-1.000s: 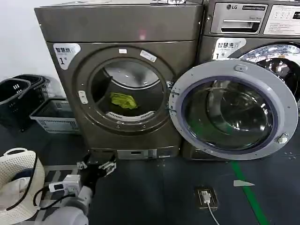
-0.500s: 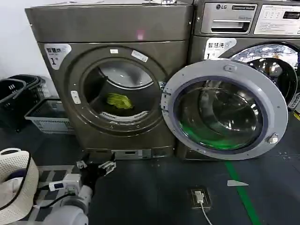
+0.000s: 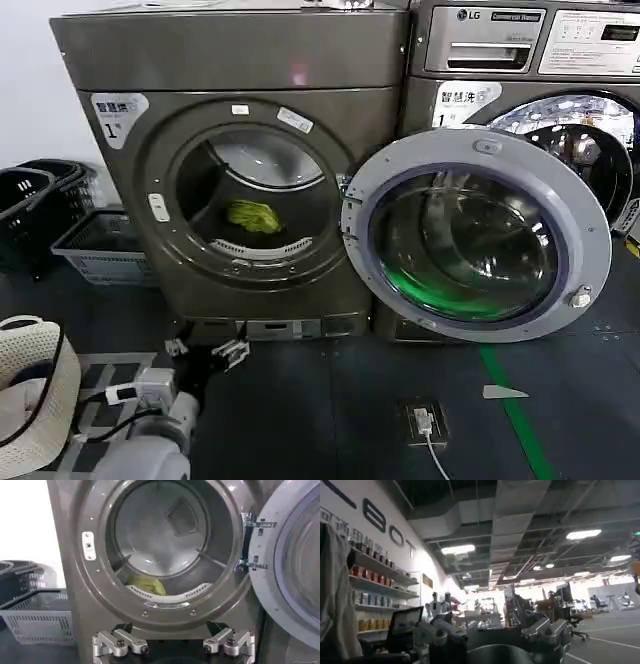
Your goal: Grasp the clothes from the dryer.
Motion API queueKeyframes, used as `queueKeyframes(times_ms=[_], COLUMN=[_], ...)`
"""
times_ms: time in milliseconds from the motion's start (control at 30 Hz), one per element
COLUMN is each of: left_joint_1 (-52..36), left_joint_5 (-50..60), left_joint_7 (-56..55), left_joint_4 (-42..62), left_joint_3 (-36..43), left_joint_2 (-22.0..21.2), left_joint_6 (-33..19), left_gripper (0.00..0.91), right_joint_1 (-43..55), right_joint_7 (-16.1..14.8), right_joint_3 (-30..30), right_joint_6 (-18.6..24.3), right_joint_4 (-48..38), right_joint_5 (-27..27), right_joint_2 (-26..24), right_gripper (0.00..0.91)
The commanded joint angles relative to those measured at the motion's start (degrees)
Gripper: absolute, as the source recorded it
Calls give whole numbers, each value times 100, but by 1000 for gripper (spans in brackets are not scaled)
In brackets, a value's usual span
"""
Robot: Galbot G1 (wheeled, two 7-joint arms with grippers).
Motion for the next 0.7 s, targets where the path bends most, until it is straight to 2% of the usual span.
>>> queueKeyframes(times_ms=[33, 700], left_joint_1=[30, 58], left_joint_5=[14, 24], left_joint_7=[10, 25], left_joint_4=[-27, -56], left_joint_3=[4, -29], left_joint_2=[-20, -36], left_joint_6=[281, 281], left_gripper=[907, 907], right_joint_1=[3, -3], right_joint_7=[28, 1], right_joint_3=[-11, -12], right_joint_6=[22, 17], right_joint_4=[-9, 105], right_joint_5=[34, 65], right_joint_2=[37, 95], right_gripper=[907, 907])
